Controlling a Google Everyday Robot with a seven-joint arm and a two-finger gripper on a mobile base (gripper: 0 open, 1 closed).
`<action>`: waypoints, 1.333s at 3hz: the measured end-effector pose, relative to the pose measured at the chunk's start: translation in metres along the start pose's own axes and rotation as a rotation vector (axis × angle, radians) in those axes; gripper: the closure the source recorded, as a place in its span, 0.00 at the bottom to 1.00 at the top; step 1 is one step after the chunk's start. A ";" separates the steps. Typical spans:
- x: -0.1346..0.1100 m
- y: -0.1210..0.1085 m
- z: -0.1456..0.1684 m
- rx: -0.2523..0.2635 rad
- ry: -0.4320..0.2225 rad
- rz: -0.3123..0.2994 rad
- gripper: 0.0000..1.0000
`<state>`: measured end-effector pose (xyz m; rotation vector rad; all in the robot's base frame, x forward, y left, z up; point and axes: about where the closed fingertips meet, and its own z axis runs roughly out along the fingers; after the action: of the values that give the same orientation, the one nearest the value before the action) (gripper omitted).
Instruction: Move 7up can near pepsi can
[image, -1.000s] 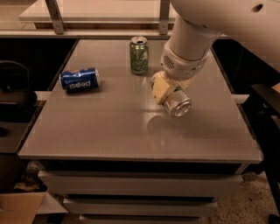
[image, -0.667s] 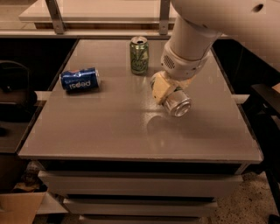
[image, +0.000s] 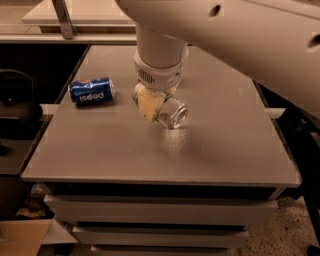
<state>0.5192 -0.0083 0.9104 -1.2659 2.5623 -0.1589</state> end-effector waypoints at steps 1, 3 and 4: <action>-0.044 0.032 0.000 0.043 0.018 -0.193 1.00; -0.098 0.055 0.002 0.053 0.019 -0.340 1.00; -0.103 0.054 0.002 0.054 0.000 -0.347 1.00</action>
Offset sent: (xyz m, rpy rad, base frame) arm 0.0360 0.1660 0.0100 -0.2272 -0.0206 0.4512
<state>0.5380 0.1060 0.9171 -1.6775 2.2996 -0.2951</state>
